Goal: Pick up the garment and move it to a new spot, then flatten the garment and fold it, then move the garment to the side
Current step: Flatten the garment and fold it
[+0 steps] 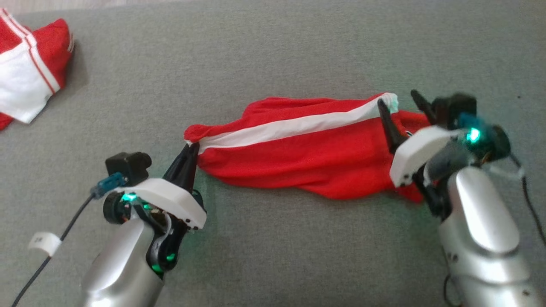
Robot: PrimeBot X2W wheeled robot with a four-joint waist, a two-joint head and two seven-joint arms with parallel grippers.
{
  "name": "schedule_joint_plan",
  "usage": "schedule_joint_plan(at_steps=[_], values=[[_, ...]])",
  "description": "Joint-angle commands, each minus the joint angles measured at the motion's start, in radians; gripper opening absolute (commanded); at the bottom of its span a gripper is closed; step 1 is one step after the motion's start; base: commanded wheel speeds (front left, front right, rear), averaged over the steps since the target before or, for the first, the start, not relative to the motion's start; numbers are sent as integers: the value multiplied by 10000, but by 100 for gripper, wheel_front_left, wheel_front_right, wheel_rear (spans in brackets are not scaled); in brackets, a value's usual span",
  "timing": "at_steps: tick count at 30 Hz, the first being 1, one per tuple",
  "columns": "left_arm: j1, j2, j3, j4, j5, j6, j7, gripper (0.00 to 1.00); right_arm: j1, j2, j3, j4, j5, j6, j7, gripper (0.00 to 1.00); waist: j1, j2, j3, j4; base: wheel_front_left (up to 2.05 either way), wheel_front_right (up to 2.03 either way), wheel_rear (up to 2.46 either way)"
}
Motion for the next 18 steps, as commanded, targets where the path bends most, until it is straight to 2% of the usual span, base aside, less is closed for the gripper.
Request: schedule_joint_plan(at_steps=[1, 9, 18], values=[[-334, 142, 251, -317, 142, 34, -124, 0, -456, -192, 189, -124, 105, 77, 400, 100, -1, 0, 66, 103, 0, 0, 0], [-351, 58, 109, -351, 199, 46, -186, 0, -921, -632, 807, 412, 882, 77, 1516, 100, -1, 0, 167, 293, 0, 0, 0], [-341, 215, 53, -631, 233, 102, -140, 0, -1328, -905, 1519, 841, 1629, 77, 1051, 100, -1, 0, 341, 320, 0, 0, 0]])
